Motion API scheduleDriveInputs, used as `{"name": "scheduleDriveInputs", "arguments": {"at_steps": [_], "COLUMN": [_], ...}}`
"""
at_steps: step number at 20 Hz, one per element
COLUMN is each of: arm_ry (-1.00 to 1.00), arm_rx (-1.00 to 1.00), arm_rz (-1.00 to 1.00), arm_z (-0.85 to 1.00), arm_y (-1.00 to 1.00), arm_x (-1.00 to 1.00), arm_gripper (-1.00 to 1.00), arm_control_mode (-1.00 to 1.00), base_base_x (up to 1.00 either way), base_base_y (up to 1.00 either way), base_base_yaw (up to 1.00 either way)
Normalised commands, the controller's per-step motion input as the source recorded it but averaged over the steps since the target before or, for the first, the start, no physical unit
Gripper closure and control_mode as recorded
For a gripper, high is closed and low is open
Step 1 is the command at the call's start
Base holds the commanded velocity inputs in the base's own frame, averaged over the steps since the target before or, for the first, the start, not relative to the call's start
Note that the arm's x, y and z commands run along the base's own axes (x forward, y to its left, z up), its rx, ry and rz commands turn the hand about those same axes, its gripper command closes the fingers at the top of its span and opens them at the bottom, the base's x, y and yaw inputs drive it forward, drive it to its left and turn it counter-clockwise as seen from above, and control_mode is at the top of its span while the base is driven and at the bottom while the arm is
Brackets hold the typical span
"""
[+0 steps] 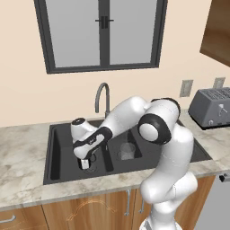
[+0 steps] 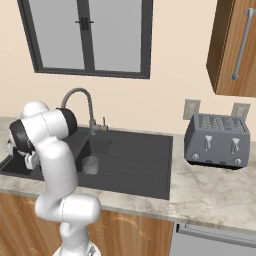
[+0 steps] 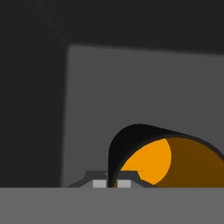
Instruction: Move any existing items from the left basin to the right basin for drying. Then move the mug from the counter to the left basin of the sink for washing.
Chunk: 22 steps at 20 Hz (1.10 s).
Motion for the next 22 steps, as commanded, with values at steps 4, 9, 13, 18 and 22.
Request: {"name": "scheduleDriveInputs", "arguments": {"at_steps": [4,9,13,18,22], "arm_ry": [0.0,0.0,0.0,0.0,0.0], "arm_rx": [-0.01,0.0,0.0,0.0,0.0], "arm_rz": [0.0,0.0,0.0,0.0,0.0], "arm_z": [-0.33,-0.3,-0.3,-0.3,-0.26], "arm_y": [0.02,0.02,0.11,0.14,0.15], "arm_x": [0.28,0.35,0.39,0.36,0.34], "arm_gripper": [1.0,1.0,1.0,1.0,1.0], "arm_control_mode": [-1.0,-1.0,-1.0,-1.0,-1.0], "base_base_x": [0.0,0.0,0.0,0.0,0.0], "base_base_y": [0.0,0.0,0.0,0.0,0.0], "base_base_yaw": [0.0,0.0,0.0,0.0,0.0]}}
